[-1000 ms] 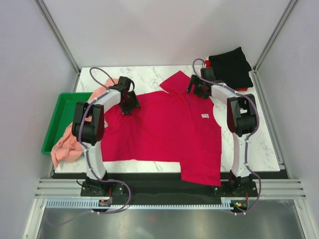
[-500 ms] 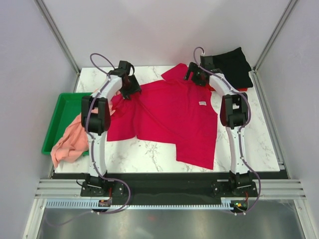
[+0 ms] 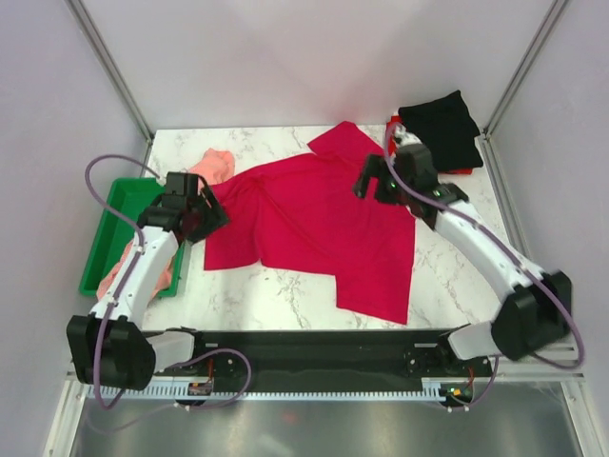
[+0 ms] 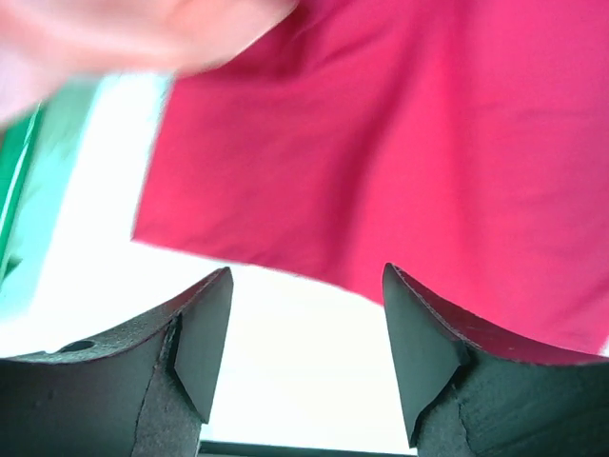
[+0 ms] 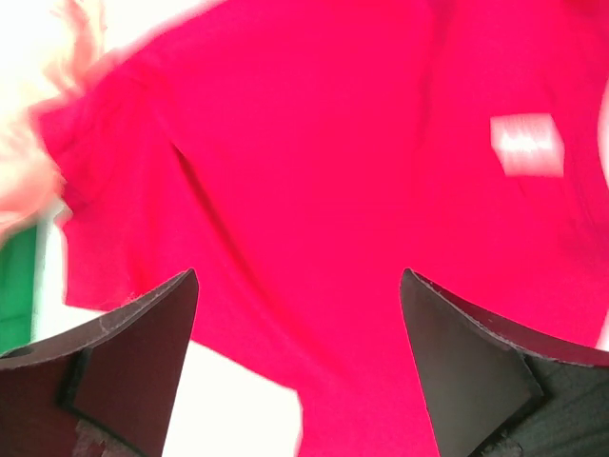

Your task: Fold and stack the t-shirts

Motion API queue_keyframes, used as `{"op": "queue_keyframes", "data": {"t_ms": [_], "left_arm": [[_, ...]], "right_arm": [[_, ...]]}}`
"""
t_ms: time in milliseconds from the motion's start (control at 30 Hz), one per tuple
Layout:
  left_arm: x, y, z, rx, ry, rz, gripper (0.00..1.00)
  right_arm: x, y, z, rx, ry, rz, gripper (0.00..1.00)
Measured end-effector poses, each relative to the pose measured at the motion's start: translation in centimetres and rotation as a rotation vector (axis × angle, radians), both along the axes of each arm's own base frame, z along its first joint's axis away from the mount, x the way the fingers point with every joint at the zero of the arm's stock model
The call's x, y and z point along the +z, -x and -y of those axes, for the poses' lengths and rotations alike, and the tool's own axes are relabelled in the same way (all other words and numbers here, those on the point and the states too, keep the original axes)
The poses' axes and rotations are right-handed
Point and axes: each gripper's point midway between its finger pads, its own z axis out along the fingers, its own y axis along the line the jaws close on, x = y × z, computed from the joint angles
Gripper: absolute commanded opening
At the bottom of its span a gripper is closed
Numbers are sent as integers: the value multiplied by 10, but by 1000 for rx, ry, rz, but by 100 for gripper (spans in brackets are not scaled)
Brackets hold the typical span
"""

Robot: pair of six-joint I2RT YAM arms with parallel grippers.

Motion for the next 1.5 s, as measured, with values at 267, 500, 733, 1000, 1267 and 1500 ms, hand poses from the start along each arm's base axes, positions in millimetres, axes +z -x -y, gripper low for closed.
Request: {"op": "queue_keyframes", "data": {"t_ms": [267,500,733,1000,1267,1500], "left_arm": [[-109,60,-44,178,39,-265,65],[-126,44,-57,244,53,-256,59],[-152,51,-62,316,43,-304,56],[-153,37,-65,338,45,-257,22],[-153,22,-63,326,67,-217,2],[-153,15,-61,317,81,-196,2]], "right_arm": [[-140,154,81,-196,61,-336,91],[-160,180,94,-287,53,-397,84],[-185,197,101,-343,68,-484,79],[-196,231,99,-349,67,-543,75],[-197,247,72,-297,25,-558,60],[-200,258,63,-298,11,-579,23]]}}
